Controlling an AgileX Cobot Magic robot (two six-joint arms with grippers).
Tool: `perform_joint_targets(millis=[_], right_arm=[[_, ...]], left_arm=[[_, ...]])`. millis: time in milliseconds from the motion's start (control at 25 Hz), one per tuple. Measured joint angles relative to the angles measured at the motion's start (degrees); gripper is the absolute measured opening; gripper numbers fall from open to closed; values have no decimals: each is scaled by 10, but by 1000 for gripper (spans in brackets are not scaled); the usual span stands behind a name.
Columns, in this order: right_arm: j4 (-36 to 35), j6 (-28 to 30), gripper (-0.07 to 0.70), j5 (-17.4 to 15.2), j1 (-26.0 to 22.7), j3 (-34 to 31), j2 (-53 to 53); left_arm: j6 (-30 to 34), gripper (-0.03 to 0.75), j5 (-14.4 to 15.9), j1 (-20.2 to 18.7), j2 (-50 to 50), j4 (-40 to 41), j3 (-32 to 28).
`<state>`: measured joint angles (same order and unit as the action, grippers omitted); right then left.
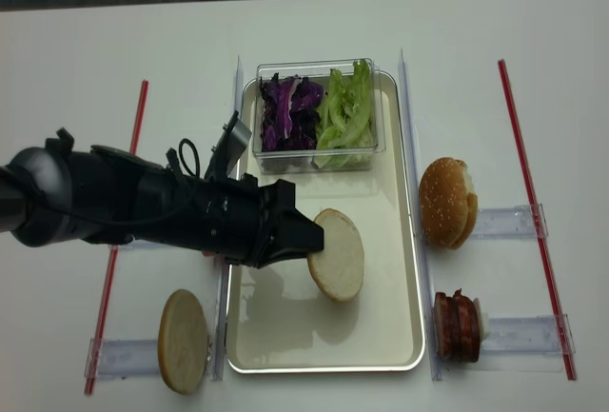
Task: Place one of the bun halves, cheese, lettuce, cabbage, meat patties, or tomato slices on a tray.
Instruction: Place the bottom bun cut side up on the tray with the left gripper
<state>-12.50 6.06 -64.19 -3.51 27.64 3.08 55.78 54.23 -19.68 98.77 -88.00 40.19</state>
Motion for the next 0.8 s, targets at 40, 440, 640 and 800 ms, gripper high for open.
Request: perform_joint_targets(millis=[40,440,640,800], right_arm=[[0,0,469,0,0,0,0],[0,0,469,0,0,0,0],[0,0,469,0,0,0,0],[0,0,469,0,0,0,0]], left_arm=[[0,150,-6,0,0,0,0],[13,150,0,0,38,-13,0],[23,150,1,0,54,-29,0],[23,150,-5,0,56,-31,0]])
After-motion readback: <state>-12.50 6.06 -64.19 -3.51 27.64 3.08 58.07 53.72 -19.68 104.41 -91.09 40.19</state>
